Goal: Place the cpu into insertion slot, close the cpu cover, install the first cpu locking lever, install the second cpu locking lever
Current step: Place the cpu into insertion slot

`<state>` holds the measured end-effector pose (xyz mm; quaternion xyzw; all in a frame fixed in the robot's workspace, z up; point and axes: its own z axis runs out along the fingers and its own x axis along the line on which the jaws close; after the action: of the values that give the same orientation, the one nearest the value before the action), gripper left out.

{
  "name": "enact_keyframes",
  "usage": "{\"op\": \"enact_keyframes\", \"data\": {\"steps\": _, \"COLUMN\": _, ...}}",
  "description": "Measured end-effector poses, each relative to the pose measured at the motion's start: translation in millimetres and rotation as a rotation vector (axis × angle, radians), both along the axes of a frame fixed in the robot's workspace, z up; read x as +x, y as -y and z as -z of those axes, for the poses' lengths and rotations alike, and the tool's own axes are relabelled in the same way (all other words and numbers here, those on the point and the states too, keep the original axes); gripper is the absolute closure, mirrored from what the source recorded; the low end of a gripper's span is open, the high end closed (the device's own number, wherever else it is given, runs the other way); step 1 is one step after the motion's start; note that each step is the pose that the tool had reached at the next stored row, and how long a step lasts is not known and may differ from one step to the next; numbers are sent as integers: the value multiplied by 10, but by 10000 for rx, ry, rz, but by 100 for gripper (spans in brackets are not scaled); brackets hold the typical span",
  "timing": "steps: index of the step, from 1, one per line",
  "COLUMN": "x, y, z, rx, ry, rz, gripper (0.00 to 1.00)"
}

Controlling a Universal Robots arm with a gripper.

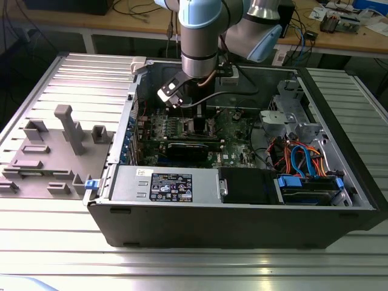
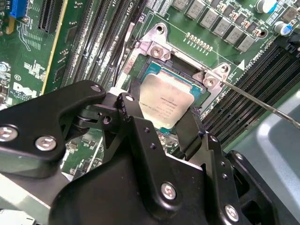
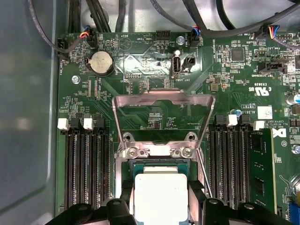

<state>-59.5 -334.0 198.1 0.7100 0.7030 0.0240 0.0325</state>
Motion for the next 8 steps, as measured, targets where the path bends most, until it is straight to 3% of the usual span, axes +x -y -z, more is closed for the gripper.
{"op": "enact_keyframes", "data": {"steps": 8, "x": 5, "y": 0, "z": 5, "rx": -3, "ry": 2, "rz": 4, "gripper": 46}}
